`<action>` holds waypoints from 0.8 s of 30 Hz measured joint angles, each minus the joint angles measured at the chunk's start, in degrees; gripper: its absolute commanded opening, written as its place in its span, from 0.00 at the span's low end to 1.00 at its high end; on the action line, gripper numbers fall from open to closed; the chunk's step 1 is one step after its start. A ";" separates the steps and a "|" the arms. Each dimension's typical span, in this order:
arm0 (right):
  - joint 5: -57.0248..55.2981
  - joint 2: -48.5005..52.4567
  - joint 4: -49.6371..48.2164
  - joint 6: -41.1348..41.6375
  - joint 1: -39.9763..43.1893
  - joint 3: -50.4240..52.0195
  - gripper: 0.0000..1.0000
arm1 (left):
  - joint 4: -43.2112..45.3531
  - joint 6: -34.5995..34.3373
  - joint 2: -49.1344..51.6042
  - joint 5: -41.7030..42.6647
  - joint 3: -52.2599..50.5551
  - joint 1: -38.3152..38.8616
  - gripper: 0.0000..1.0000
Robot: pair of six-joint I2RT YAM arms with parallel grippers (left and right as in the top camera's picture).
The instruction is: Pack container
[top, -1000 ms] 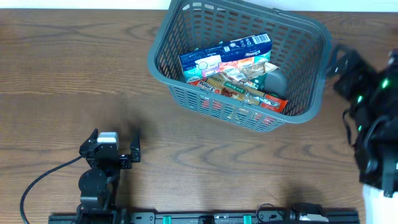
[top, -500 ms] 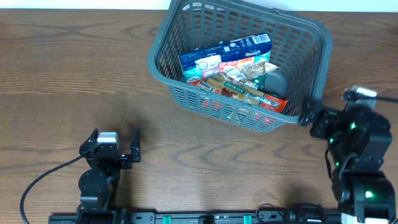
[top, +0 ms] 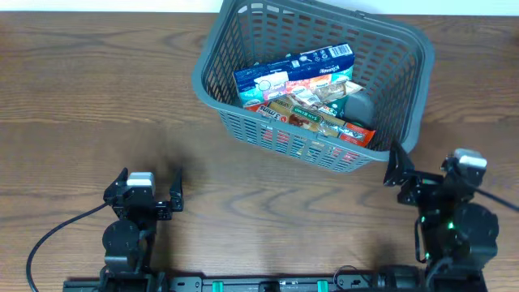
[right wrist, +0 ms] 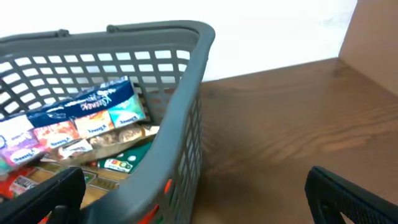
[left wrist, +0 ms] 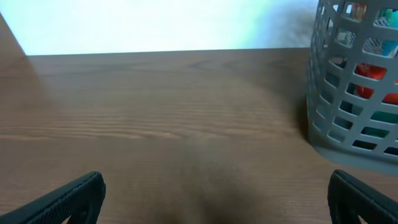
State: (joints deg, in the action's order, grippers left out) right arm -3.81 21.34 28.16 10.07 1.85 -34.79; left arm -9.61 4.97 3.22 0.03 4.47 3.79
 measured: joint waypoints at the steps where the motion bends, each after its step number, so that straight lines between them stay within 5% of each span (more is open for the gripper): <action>1: 0.09 -1.14 -0.44 -0.02 0.00 0.81 0.99 | 0.02 0.00 0.00 0.02 0.00 0.00 0.99; 18: 7.39 -10.99 -4.92 -1.18 -1.73 8.61 0.99 | 0.00 -0.02 0.00 0.02 0.00 0.00 0.99; 24: 8.52 -9.84 1.81 -6.93 -2.16 17.81 0.99 | 0.00 0.00 0.00 0.02 0.00 0.00 0.99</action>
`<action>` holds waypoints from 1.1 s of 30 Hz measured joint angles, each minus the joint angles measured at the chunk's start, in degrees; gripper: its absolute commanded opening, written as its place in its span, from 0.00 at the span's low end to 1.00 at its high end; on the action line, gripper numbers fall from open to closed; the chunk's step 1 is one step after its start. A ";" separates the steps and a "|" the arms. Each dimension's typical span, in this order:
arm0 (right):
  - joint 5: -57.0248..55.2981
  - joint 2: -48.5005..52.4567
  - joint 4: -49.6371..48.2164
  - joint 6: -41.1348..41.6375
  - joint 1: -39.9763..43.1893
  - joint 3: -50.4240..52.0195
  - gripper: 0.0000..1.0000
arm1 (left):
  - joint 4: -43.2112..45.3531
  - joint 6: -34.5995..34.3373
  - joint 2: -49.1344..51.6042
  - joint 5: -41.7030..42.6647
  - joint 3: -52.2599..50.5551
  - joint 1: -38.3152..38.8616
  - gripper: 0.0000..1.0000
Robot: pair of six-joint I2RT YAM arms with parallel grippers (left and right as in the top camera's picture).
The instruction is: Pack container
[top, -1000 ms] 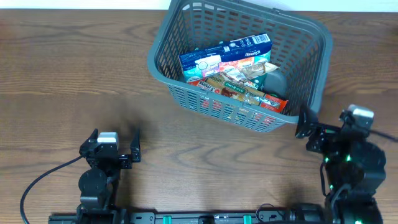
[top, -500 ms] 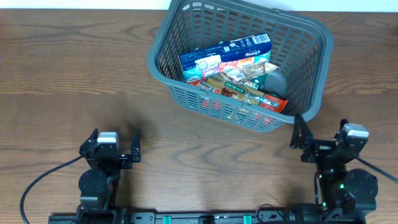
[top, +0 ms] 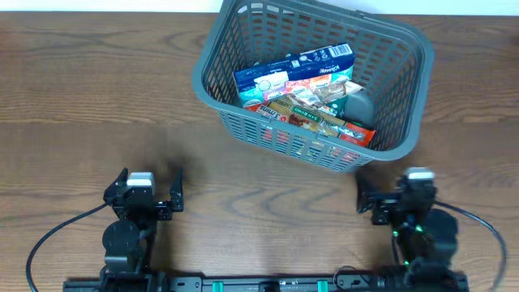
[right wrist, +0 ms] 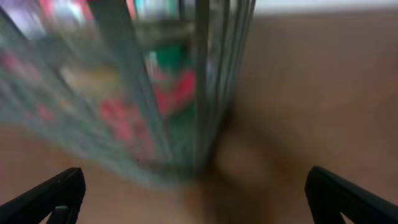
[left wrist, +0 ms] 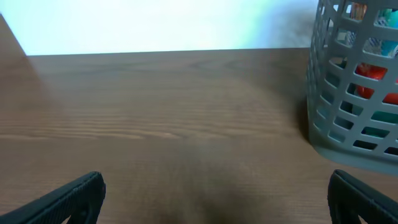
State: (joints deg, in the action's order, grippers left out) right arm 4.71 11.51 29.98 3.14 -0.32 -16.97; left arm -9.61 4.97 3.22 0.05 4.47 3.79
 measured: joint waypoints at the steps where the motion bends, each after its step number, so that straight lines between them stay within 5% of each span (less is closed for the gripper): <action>1: -0.02 -0.02 0.09 -0.61 0.00 0.79 0.99 | 0.00 -0.02 0.00 0.00 0.00 0.00 0.99; 33: -0.09 -9.92 -3.67 -6.34 -0.15 9.14 0.99 | 0.02 -0.02 0.00 0.00 0.00 0.00 0.99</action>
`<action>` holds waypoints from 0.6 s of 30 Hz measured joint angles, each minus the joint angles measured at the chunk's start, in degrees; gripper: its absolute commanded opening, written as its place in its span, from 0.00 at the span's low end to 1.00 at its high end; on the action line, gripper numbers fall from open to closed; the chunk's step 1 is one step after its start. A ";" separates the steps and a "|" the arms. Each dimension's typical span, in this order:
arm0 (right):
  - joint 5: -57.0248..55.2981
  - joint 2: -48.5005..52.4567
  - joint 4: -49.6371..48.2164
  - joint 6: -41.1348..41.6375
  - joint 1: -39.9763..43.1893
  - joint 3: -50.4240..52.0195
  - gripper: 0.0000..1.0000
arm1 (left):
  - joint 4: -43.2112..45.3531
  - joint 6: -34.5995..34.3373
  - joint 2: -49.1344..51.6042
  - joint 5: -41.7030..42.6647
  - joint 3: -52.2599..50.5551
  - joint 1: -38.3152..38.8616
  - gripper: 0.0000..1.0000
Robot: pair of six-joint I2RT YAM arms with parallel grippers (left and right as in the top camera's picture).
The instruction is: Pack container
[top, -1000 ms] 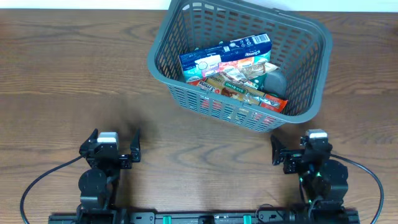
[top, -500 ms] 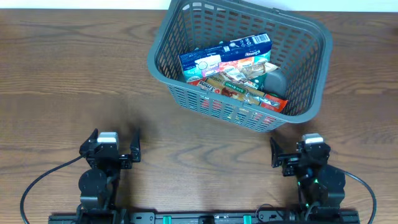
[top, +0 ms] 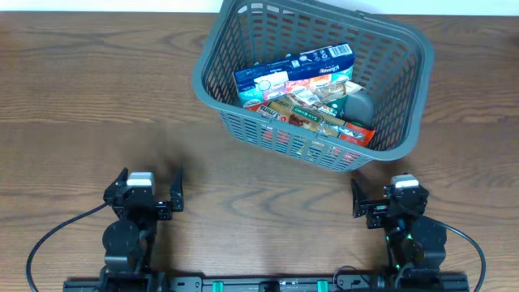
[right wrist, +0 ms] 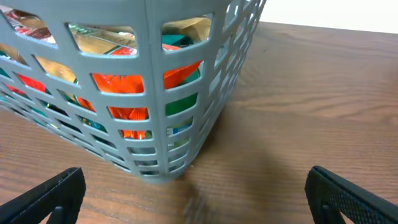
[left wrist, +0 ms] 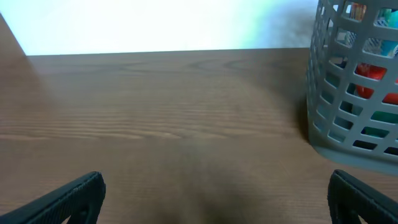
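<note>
A grey slatted basket (top: 217, 50) stands at the back middle of the wooden table, filled with snack packets (top: 312, 109), a blue tissue pack (top: 293, 68) and a dark round item (top: 358, 106). My left gripper (top: 149, 188) rests open at the front left, nothing between its fingers; its wrist view shows the basket's wall (left wrist: 357, 93) far to the right. My right gripper (top: 389, 195) is open at the front right, just in front of the basket's near corner (right wrist: 158, 158), and holds nothing.
Brown wooden table (top: 73, 97) all round the basket. A pale wall lies behind the table's far edge (left wrist: 155, 52). Black cables (top: 49, 235) run from the arm bases at the front edge.
My right gripper has shifted slightly left and nearer the front edge, and its wrist view is now sharp, facing the basket's near corner. The left arm and the basket are unchanged.
At first my right gripper was raised at the basket's right front corner, looking over the rim at the packets. Then it was lower in front of the basket, its view blurred. Now it rests open at the front right. The left gripper stayed open and still throughout.
</note>
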State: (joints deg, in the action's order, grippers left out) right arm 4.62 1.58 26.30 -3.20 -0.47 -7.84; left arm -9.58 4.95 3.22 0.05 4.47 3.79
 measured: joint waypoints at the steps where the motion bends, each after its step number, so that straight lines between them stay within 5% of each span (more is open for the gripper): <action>1: -0.11 0.00 -0.02 0.00 0.00 0.00 0.99 | 0.00 0.02 0.00 -0.02 0.00 0.00 0.99; 18: -0.57 0.00 -0.02 -0.02 0.00 0.00 0.99 | 0.00 0.00 0.00 0.00 0.00 0.00 0.99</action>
